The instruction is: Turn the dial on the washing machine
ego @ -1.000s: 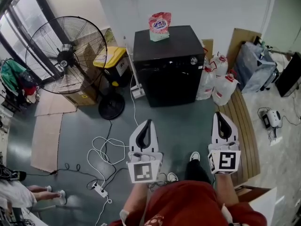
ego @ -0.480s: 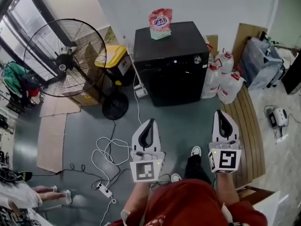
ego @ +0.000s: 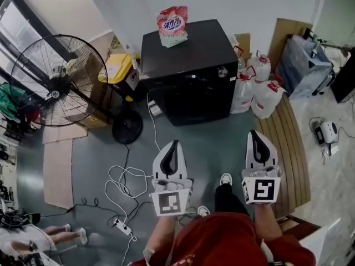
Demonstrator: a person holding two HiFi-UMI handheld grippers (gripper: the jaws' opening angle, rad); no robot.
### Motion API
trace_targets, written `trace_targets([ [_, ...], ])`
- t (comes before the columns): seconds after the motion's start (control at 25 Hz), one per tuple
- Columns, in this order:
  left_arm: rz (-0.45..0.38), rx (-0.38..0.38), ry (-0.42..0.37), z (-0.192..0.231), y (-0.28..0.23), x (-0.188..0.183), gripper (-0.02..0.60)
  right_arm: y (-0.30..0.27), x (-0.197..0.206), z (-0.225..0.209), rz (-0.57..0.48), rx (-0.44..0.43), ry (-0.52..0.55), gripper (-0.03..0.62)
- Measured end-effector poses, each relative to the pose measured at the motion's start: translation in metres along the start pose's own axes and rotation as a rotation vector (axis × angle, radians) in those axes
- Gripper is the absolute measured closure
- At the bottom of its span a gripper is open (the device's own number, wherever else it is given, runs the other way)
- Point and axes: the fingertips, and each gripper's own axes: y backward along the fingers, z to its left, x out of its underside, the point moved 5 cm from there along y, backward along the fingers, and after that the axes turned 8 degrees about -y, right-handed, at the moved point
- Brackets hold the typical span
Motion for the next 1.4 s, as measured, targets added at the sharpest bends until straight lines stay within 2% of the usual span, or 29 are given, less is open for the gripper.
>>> trace_targets([
  [0.28,0.047,-0.004,0.005,-0.017,-0.074,0.029,0.572,-0.065,0.029,-0.047,0.055,-0.004,-0.025,0.586],
  [0.56,0.067,0.009,-0.007,-0.047,-0.146,0.038,0.572,-0.119,0.041,-0.099,0.078,-0.029,-0.043,0.586],
  [0.68,0.071,0.006,-0.001,-0.056,-0.177,0.043,0.572,-0.146,0.045,-0.121,0.07,-0.037,-0.049,0.586],
  [0.88,0.09,-0.008,-0.034,-0.072,-0.217,0.052,0.572,-0.182,0.05,-0.154,0.053,-0.052,-0.043,0.586],
  [1.04,0.098,-0.018,-0.053,-0.073,-0.237,0.067,0.572,-0.202,0.062,-0.169,0.075,-0.056,-0.007,0.586],
  [1.16,0.105,-0.02,-0.034,-0.067,-0.257,0.083,0.572,-0.224,0.077,-0.179,0.099,-0.036,-0.011,0.586],
  [1.4,0.13,-0.005,0.011,-0.043,-0.296,0.134,0.572,-0.276,0.107,-0.164,0.121,-0.032,0.016,0.586],
])
